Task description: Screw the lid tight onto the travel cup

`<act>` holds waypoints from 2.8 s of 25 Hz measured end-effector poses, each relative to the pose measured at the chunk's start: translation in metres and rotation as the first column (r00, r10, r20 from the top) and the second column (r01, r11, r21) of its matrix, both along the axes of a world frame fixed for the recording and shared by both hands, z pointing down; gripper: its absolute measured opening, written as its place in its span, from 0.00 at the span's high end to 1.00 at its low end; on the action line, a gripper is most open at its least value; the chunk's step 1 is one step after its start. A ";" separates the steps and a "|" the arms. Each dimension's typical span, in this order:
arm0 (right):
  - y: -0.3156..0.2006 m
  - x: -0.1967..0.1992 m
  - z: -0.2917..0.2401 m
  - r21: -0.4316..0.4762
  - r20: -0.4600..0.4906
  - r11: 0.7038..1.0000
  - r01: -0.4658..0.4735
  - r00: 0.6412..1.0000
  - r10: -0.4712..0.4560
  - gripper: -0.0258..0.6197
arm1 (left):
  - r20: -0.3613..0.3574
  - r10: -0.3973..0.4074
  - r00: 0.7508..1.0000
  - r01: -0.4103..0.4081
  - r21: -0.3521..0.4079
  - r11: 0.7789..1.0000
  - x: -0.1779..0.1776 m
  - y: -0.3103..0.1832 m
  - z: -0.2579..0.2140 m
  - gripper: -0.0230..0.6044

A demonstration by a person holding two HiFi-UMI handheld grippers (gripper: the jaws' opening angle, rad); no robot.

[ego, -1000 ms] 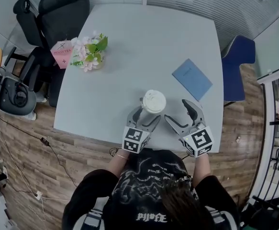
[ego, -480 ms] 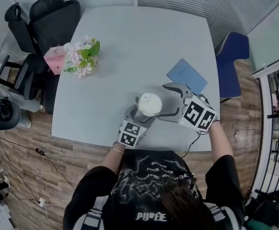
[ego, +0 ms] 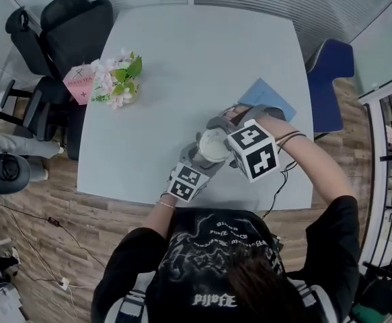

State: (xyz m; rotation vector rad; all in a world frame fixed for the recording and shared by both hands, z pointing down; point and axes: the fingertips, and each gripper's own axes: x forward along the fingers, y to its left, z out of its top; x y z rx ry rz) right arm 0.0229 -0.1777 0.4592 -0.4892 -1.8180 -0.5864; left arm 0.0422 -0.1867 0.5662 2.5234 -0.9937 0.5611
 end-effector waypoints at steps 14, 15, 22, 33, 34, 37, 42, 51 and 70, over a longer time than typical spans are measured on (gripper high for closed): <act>0.000 0.000 0.017 0.236 -0.258 0.613 0.754 0.657 -0.709 0.29 | 0.038 0.144 0.989 -0.144 -0.026 0.989 -0.003 -0.001 0.003 0.37; 0.001 0.000 0.020 0.225 -0.260 0.599 0.768 0.640 -0.723 0.29 | 0.037 0.149 0.988 -0.148 -0.030 0.989 -0.002 0.000 0.004 0.37; 0.003 0.002 0.027 0.196 -0.258 0.586 0.786 0.618 -0.742 0.30 | 0.037 0.151 0.988 -0.150 -0.029 0.988 -0.003 -0.001 0.002 0.37; 0.004 -0.005 0.027 0.044 -0.159 0.892 0.449 0.885 -0.438 0.30 | 0.023 0.138 0.990 -0.138 -0.018 0.990 -0.005 -0.001 0.006 0.37; 0.003 -0.006 0.026 0.028 -0.150 0.920 0.391 0.912 -0.383 0.30 | 0.021 0.135 0.991 -0.135 -0.019 0.991 -0.005 -0.001 0.005 0.37; 0.002 -0.008 0.024 0.016 -0.139 0.960 0.281 0.951 -0.276 0.30 | 0.020 0.135 0.991 -0.134 -0.016 0.991 -0.005 -0.002 0.004 0.37; 0.003 -0.008 0.025 0.014 -0.123 0.982 0.188 0.975 -0.185 0.30 | 0.024 0.130 0.991 -0.130 -0.003 0.991 -0.004 0.000 0.004 0.37; 0.002 -0.009 0.024 0.018 -0.155 0.996 0.084 0.985 -0.081 0.30 | 0.036 0.133 0.990 -0.133 -0.013 0.991 -0.005 0.002 0.002 0.37; -0.001 -0.011 0.021 -0.105 -0.224 0.993 0.056 0.971 -0.079 0.34 | 0.038 0.227 0.973 -0.227 -0.002 0.974 -0.006 0.000 0.005 0.37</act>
